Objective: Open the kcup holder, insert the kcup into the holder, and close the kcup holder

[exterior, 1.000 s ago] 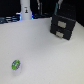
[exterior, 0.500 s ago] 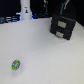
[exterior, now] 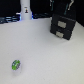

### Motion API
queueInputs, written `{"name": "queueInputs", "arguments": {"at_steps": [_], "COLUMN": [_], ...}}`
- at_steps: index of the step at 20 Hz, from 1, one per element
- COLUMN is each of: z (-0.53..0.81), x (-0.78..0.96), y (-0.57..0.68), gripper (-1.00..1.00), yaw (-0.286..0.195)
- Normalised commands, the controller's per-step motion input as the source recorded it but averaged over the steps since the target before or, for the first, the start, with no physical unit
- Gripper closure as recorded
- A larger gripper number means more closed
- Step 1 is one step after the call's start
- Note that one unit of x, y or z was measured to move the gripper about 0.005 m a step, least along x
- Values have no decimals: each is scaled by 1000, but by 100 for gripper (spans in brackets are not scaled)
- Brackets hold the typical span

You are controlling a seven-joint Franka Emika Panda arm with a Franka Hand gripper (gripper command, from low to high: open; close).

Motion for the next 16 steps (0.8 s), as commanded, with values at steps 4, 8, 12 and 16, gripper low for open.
{"name": "queueInputs", "arguments": {"at_steps": [4, 8, 12, 16], "z": [-223, -318, -375, -396], "x": [-280, -178, -108, -103], "y": [647, 534, 401, 333], "gripper": [-100, -100, -100, -100], "yaw": [-135, -115, -71, -63]}}
